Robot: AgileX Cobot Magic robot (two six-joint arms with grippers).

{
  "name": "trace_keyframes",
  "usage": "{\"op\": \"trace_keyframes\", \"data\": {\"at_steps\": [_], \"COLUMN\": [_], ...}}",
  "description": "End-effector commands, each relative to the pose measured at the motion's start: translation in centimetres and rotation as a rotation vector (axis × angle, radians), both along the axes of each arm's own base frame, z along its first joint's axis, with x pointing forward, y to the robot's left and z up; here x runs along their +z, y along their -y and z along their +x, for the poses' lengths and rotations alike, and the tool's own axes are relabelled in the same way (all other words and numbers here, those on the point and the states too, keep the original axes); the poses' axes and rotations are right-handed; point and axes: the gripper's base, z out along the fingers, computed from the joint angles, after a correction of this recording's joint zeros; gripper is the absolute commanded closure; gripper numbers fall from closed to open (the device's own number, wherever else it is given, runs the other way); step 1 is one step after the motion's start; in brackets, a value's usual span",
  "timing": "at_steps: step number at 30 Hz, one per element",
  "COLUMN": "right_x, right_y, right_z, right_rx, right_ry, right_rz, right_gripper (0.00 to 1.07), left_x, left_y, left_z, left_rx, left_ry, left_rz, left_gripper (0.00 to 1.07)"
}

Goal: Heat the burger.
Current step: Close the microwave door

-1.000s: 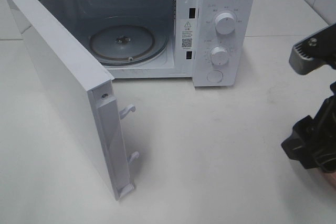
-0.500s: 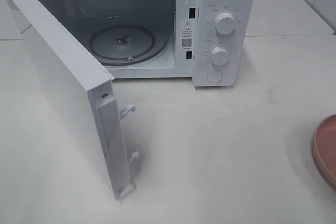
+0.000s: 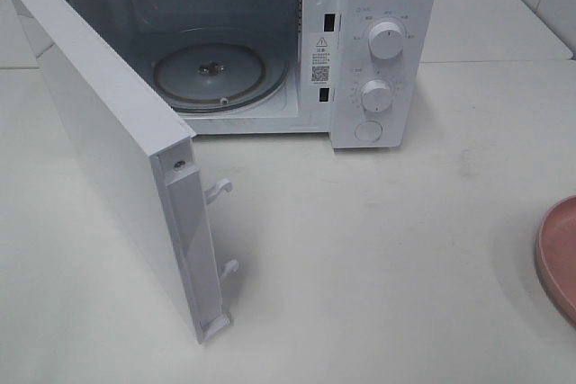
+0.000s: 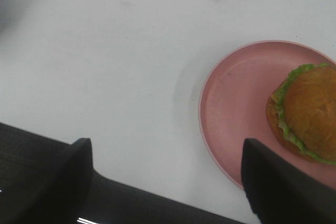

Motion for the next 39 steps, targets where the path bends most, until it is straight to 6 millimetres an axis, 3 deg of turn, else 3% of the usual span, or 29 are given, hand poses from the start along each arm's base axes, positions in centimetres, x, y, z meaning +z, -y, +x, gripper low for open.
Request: {"op": "trace_keyframes", "data": {"at_steps": [1,20,39], "right_x": [-0.3,-1.0,-1.0], "right_y": [0.2,2.0,2.0], "right_z": [-0.6,-5.8,-5.8], "right_rx": [-0.006,-0.229,-0.233], "right_ry": [0.043,0.37,0.371], "right_rz": [0.022,0.086,0.083], "right_gripper": [0.31,0.31,0.31], "left_x": [-0.1,-0.1,-0.1], "left_y": [0.0,0.0,0.0], "left_z": [-0.1,-0.1,0.0], "left_rx": [0.004,0.004,0.004], "left_ry": [0.007,0.007,0.006], "left_rz": [-0.001,-0.001,-0.001], "left_gripper": [0.07,0.07,0.07]}}
